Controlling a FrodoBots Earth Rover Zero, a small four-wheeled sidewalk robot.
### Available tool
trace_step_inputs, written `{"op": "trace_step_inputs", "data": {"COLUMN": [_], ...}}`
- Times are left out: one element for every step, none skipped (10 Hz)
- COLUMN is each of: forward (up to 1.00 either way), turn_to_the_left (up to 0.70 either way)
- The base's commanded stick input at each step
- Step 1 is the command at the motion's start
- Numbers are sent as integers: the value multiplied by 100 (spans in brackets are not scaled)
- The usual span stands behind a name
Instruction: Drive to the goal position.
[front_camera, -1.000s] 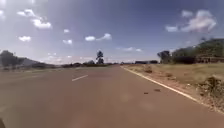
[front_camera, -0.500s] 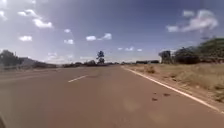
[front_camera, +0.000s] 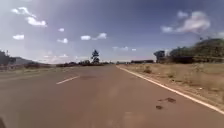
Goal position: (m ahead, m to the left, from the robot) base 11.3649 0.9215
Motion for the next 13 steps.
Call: {"op": "trace_step_inputs", "data": {"forward": [85,85,85,85,85,85,85,85,85,85,85,85,85], "turn_to_the_left": [-34,-34,-25,-5,0,0,0,0,0,0,-20,-29,-19]}}
